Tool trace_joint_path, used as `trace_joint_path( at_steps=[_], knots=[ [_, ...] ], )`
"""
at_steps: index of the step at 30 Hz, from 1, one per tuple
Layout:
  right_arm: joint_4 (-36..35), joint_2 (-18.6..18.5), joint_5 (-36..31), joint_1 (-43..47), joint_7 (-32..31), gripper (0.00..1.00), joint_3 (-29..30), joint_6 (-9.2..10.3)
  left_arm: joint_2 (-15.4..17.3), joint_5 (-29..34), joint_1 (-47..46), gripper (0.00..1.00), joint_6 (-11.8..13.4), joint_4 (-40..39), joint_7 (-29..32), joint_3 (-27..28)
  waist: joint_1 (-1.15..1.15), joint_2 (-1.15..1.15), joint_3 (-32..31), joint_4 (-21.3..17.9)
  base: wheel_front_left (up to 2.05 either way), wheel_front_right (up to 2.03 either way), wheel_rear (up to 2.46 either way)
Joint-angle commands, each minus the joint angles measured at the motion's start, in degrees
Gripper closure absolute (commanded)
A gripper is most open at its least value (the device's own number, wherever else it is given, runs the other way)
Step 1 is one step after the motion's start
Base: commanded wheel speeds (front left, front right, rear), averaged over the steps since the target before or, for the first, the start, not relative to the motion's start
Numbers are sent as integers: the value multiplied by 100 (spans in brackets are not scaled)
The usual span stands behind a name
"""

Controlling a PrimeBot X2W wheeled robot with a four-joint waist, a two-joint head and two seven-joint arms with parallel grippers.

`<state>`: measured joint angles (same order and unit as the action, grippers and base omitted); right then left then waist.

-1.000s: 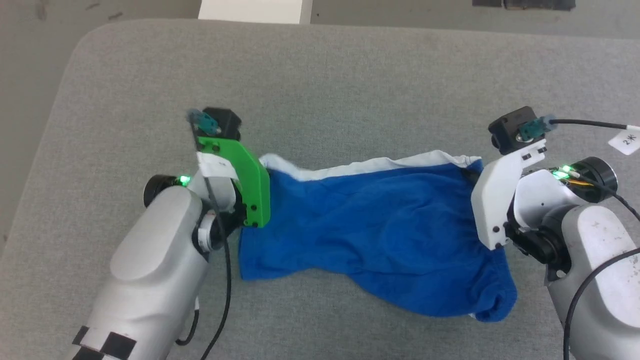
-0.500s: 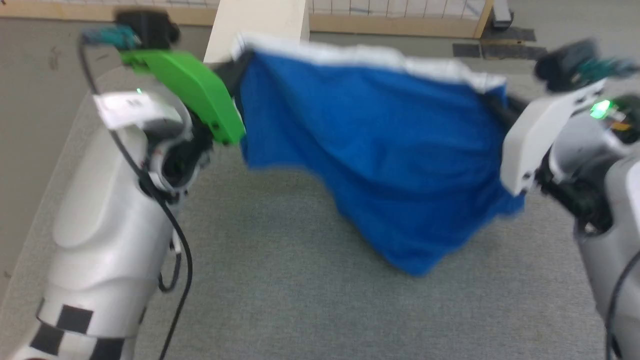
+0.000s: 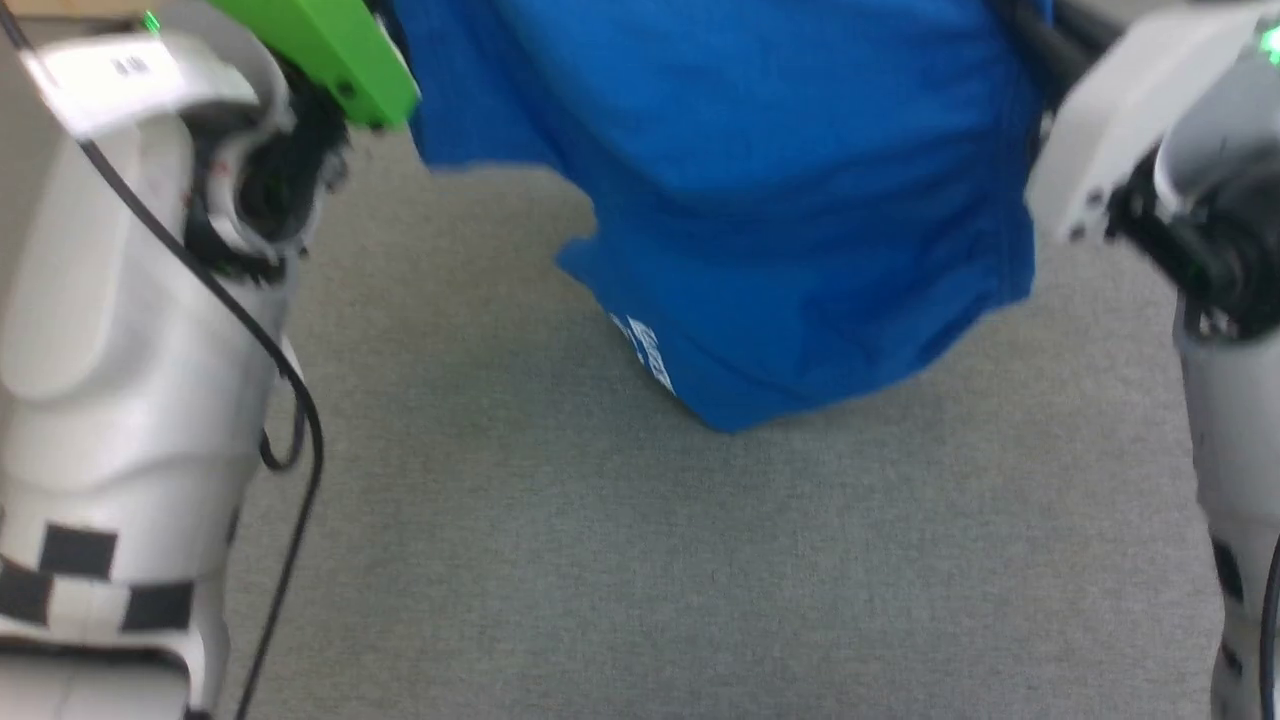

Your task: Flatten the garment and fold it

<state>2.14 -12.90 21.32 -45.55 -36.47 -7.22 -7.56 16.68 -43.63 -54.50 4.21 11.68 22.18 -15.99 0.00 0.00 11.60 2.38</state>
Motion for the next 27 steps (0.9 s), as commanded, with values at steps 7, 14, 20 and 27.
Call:
trace_joint_path(
  at_steps=[7, 14, 20, 27],
  knots=[
    [802, 202, -29, -1562, 78, 100, -95, 8, 133, 433, -1258, 100, -11, 791, -399, 61, 0, 0, 969, -275, 0, 0, 0],
    [1825, 447, -276, -3058, 786, 100, -187, 8, 135, 781, -2488, 100, -50, 1383, -1232, 183, 0, 0, 1443, -403, 0, 0, 0],
    [2631, 495, -562, -3766, 1438, 100, -167, 8, 75, 963, -3080, 100, -158, 1805, -1943, 201, 0, 0, 1722, -388, 0, 0, 0],
    [3297, 411, -667, -3862, 1931, 100, -214, 8, -92, 878, -3055, 100, -419, 2380, -2359, 151, 0, 0, 2023, -245, 0, 0, 0]
  ],
)
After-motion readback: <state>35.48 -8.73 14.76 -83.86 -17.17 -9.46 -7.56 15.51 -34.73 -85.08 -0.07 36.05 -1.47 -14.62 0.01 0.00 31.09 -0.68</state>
